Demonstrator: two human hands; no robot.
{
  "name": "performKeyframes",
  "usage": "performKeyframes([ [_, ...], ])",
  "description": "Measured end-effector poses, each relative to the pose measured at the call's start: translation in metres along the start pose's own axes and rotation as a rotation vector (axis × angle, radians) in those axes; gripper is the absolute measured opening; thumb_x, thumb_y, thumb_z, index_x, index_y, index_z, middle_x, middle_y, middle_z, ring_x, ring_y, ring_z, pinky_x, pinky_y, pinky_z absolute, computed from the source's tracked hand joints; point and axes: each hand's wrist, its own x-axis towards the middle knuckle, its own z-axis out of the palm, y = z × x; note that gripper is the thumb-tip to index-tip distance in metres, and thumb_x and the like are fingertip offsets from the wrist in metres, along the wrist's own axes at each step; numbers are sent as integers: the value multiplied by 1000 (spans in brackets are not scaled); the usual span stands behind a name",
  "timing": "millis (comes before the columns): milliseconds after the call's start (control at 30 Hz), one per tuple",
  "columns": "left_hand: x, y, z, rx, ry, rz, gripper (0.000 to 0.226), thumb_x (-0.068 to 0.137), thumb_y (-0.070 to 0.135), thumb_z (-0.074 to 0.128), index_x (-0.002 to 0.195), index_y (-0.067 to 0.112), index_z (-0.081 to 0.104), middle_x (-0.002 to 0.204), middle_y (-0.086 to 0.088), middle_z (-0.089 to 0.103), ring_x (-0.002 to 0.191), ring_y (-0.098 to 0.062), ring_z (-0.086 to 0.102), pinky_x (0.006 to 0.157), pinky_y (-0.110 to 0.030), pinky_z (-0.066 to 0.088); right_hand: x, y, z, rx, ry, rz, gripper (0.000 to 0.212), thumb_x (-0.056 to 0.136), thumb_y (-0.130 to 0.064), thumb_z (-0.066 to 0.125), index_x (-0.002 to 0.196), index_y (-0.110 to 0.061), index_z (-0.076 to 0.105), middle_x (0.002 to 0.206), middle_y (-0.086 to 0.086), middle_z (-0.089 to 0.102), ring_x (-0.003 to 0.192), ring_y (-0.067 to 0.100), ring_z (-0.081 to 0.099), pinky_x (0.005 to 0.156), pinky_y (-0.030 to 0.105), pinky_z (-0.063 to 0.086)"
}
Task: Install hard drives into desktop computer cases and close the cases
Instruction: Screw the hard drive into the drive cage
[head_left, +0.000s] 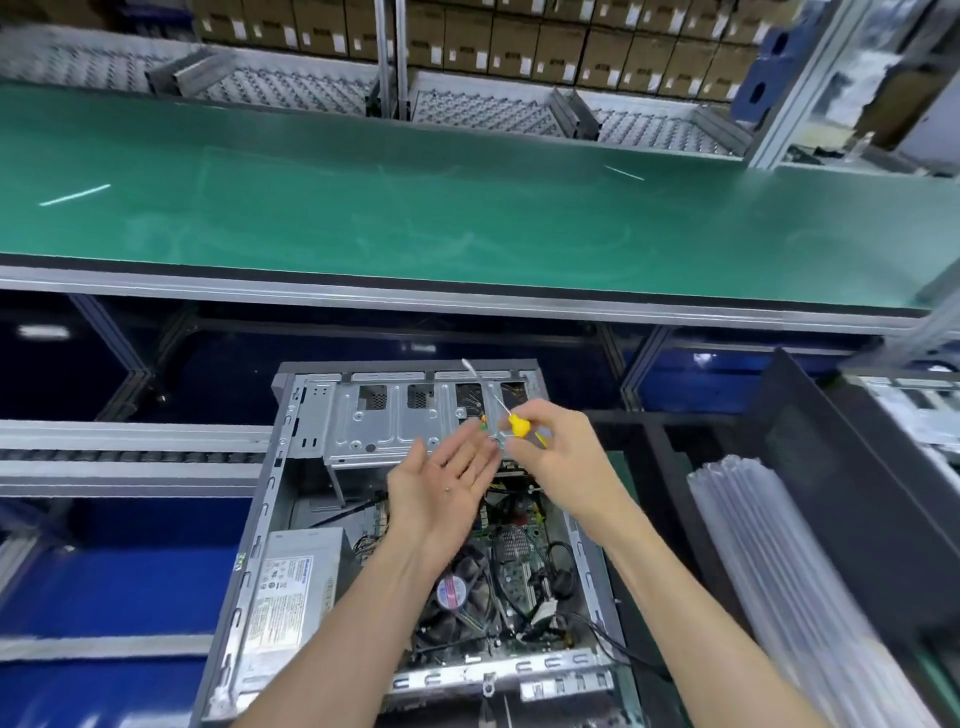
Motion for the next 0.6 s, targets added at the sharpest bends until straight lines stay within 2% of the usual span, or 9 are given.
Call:
performKeyframes([
  [67,0,-6,10,-9,-57,-24,67,109,46,23,129,-7,58,127,-23,67,108,-32,71,85,-36,56,-8,2,9,-79,9,-84,11,81,-11,74,74,-14,66,70,-9,61,70,0,55,64,21,46],
  [133,1,-12,20,-6,-89,-39,67,109,48,21,133,-5,54,132,-22,64,113,-32,69,84,-37,59,-13,5,17,-195,2,-84,11,79,-24,77,73,-21,70,68,-4,59,67,12,54,64,38,50],
  [167,1,-14,24,15,-93,-40,67,108,49,21,135,-4,54,133,-21,64,115,-31,68,83,-39,60,-15,8,19,-267,-2,-79,11,80,-30,77,75,-23,71,69,-4,59,68,15,53,64,42,50],
  [267,2,-22,34,101,-52,-42,67,106,54,26,133,1,55,128,-21,67,118,-34,66,91,-47,54,-18,15,21,-331,-15,-53,6,82,-36,75,79,-35,70,73,-8,59,70,13,54,66,42,53],
  [333,4,-25,36,126,-17,-41,63,105,54,31,130,1,55,124,-22,69,119,-37,63,99,-50,50,-17,15,19,-336,-29,-30,26,84,-32,74,67,-48,61,69,-11,55,67,8,50,65,38,51],
  [367,5,-25,36,135,-16,-38,60,105,52,33,128,1,54,123,-23,69,119,-37,63,102,-50,48,-16,14,18,-320,-28,-13,36,84,-28,74,60,-47,56,64,-11,51,62,6,46,63,35,47],
  [433,5,-23,33,176,-53,-18,49,104,46,40,121,3,55,126,-24,67,115,-34,65,102,-45,47,-13,14,15,-162,8,43,43,85,-19,73,53,-40,53,54,-12,47,55,4,42,58,28,41],
  [500,3,-21,28,293,-96,64,32,100,34,52,110,5,60,125,-22,68,107,-30,68,92,-38,52,-11,14,12,124,54,138,44,89,-13,69,52,-33,57,49,-14,46,50,4,40,52,18,35],
  [600,-1,-22,20,611,-120,293,18,91,16,71,104,5,70,113,-19,73,102,-29,72,82,-30,58,-7,16,10,441,108,301,26,93,-9,64,67,-12,67,52,3,43,50,14,37,46,22,30],
])
